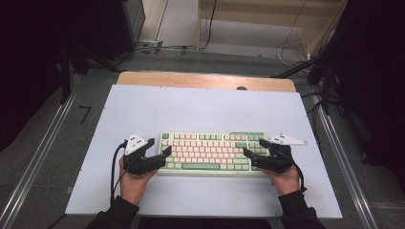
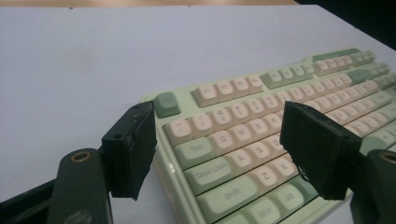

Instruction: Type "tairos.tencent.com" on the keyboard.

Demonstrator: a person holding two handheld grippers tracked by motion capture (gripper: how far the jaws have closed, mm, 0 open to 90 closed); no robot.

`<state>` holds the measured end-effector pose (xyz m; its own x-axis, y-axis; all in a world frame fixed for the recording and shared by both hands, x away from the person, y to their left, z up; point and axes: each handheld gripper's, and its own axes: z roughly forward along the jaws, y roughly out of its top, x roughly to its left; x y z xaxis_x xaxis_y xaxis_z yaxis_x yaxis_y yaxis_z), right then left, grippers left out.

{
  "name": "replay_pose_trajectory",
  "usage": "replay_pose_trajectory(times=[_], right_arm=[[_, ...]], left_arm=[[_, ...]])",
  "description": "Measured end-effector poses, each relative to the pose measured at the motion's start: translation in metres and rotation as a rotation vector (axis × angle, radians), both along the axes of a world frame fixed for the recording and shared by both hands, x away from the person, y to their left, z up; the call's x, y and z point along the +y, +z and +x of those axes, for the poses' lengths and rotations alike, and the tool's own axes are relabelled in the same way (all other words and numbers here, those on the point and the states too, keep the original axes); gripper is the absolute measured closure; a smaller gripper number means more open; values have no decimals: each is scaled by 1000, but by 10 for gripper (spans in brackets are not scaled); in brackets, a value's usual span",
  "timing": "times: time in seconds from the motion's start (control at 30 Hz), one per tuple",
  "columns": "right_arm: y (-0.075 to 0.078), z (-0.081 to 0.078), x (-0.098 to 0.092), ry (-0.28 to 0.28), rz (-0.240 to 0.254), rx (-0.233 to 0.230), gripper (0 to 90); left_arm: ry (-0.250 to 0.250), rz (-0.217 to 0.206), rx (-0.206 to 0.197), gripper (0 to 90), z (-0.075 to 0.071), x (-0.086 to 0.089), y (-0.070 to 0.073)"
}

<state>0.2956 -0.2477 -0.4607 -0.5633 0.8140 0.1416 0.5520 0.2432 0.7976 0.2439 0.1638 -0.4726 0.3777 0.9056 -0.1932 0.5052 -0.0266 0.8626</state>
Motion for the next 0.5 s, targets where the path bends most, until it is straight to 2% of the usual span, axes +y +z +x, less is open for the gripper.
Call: replay_pose_trajectory(times=[0.27,0.43,0.5], right_arm=[[0,-3,-39,-88,16,8,212],[-2,-6,-54,-122,9,1,212],[-3,-7,-60,-136,4,3,212]], left_arm=[[59,-3,3,262,-8,21,-2],[108,7,5,232,-14,30,-2],[122,25,3,226,-16,33,-2]])
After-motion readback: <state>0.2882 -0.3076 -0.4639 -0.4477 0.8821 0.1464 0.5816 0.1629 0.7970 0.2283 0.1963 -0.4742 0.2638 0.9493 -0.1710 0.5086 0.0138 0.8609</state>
